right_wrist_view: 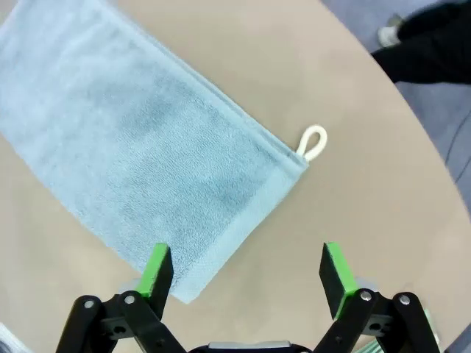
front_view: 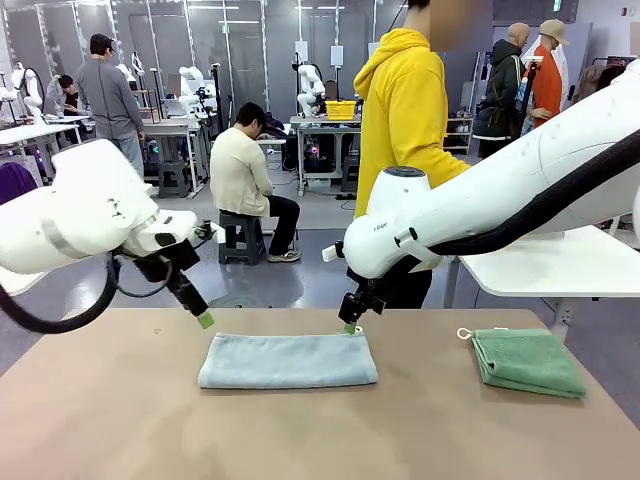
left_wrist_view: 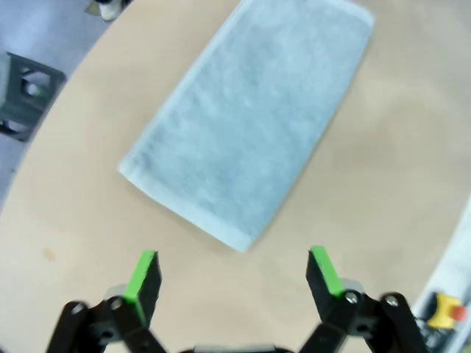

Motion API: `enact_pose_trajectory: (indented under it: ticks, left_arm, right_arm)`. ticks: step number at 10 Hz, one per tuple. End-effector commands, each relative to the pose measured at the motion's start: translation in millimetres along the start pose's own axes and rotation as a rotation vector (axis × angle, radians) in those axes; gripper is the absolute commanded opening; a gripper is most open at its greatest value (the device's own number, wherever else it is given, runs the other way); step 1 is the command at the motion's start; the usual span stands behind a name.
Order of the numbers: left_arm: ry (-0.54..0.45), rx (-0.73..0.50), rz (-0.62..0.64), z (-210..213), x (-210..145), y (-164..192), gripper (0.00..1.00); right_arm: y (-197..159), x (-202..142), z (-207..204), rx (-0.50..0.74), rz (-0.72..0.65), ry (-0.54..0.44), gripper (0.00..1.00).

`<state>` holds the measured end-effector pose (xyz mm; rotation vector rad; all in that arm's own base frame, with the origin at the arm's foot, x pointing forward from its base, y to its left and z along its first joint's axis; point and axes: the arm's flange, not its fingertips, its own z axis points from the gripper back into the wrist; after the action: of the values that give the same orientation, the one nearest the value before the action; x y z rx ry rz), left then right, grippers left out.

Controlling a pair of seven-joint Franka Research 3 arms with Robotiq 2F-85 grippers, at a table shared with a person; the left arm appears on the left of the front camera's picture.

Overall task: Fold the towels and place them in the basket.
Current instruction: When a person lays out a Towel with hook on the table, fold it in half twice.

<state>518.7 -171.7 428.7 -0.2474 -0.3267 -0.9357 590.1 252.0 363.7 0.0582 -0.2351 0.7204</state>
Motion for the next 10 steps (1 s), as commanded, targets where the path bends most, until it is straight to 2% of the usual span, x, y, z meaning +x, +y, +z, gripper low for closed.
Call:
enact_pose_trajectory:
  ticks: [1, 3, 5, 6, 7, 10]
  left_arm:
    - [-0.05, 0.012, 0.07, 13, -36, -16, 1.0]
    - [-0.064, 0.04, 0.121, 27, -63, -23, 1.0]
    - [-0.084, 0.051, 0.147, 32, -76, -24, 1.0]
    - [-0.083, 0.052, 0.156, 33, -79, -24, 1.0]
    - [-0.049, 0.029, 0.125, 34, -74, -17, 1.0]
    - [-0.049, 0.029, 0.125, 34, -74, -17, 1.0]
  right_arm:
    - [21, -16, 0, -0.091, -0.178, -0.025, 1.0]
    - [32, -25, -2, -0.113, -0.341, -0.029, 1.0]
    - [34, -28, -4, -0.11, -0.421, -0.061, 1.0]
    - [36, -30, -4, -0.092, -0.368, -0.066, 1.0]
    - [27, -26, -2, -0.066, -0.37, -0.027, 1.0]
    - [27, -26, -2, -0.066, -0.37, -0.027, 1.0]
